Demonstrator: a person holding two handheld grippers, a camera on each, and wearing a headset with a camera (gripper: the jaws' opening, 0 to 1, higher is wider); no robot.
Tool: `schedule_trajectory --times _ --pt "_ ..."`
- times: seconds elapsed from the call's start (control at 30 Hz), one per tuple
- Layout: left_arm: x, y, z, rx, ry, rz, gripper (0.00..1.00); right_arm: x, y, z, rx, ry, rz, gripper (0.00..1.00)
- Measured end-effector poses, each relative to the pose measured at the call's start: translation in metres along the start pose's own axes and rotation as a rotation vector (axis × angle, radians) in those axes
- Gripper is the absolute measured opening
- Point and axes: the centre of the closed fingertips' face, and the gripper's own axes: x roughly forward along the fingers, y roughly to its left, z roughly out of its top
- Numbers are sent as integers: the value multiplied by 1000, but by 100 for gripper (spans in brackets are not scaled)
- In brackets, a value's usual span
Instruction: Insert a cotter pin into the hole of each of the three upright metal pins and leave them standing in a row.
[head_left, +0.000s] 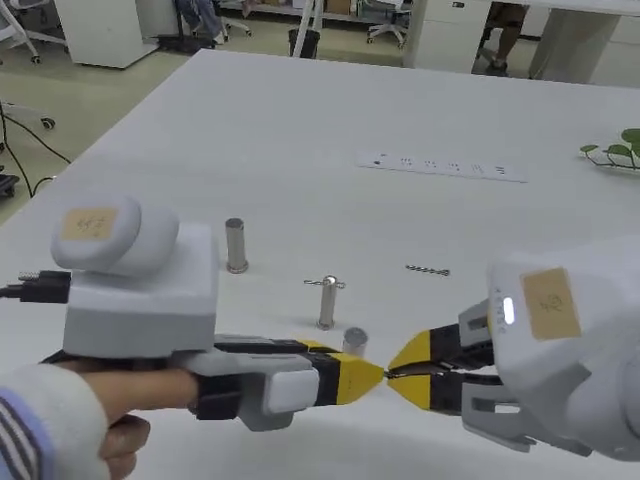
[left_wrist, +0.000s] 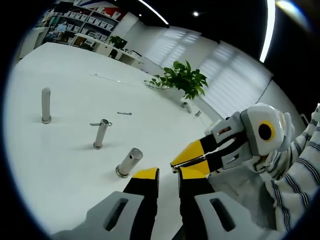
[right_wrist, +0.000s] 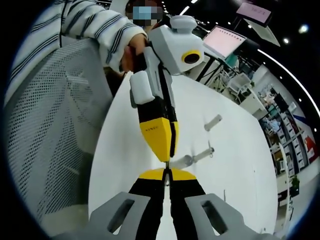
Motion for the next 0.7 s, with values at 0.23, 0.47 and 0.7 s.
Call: schedule_trajectory --times 0.23,0.47,0.7 --pt "2 -2 2 -65 -2 -25 5 3 -3 4 -4 -9 -9 3" --pt "1 -1 1 -123 8 -24 2 4 -3 4 -15 -5 -7 3" --pt "1 -1 -1 -140 26 -32 2 4 -2 4 -17 -1 -8 3"
